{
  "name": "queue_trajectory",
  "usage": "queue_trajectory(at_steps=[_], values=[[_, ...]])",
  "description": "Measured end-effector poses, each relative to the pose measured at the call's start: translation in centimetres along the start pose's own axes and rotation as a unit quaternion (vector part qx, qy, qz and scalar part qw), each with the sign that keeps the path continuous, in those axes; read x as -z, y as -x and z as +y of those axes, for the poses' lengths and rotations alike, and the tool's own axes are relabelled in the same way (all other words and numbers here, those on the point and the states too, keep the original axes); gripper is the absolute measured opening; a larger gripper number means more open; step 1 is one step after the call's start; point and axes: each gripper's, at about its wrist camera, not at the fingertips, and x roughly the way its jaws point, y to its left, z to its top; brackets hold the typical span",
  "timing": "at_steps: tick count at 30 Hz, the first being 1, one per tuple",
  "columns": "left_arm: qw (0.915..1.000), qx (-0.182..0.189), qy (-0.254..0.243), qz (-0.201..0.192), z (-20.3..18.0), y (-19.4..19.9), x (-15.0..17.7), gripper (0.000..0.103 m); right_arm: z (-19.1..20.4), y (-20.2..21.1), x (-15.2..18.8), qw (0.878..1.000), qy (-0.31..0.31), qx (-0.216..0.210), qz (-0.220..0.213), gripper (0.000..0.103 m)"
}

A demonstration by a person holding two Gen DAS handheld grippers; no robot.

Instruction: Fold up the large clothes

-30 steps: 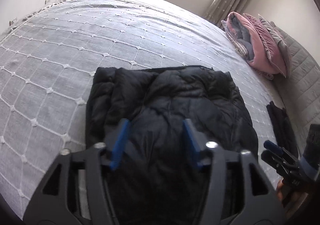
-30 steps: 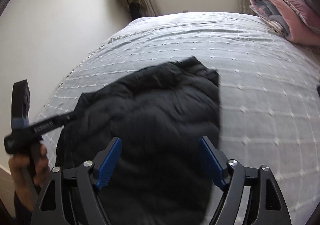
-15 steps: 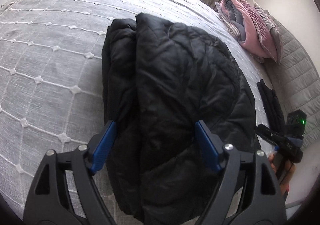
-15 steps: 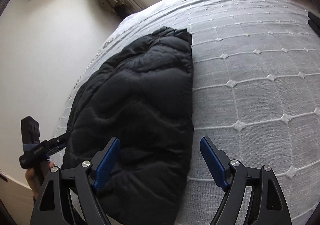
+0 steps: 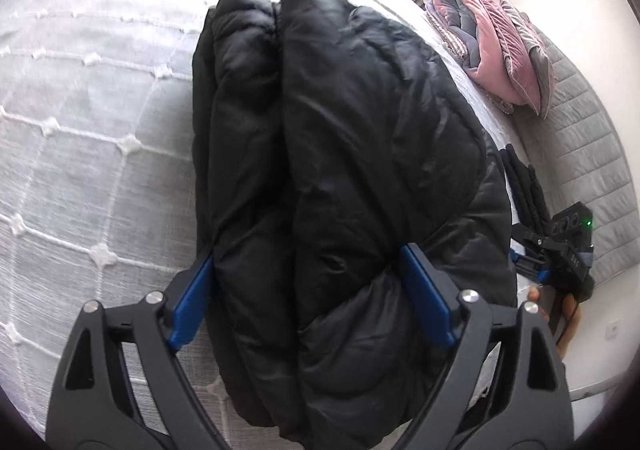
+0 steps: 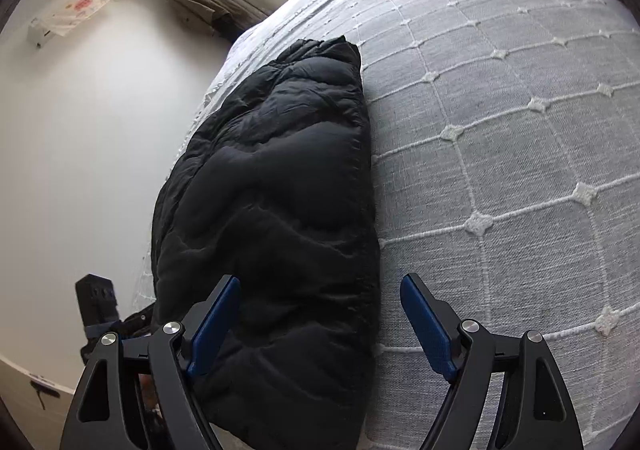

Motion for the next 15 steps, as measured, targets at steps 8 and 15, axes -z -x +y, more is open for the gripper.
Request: queue_trajectory(at_steps=[8, 15], values=[[0.9999, -0.008, -0.007, -0.001, -0.3, -0.1, 0.5, 0.091, 0.4, -1.6, 0.5, 1.000, 0.002, 0.004, 0.024, 0.083], [1.0000, -0.004, -0.004, 0.000, -0.1, -0.3, 0.4, 0.091, 1.1, -2.3, 0.9, 0.999, 0.018, 0.012, 0.027, 0.083]])
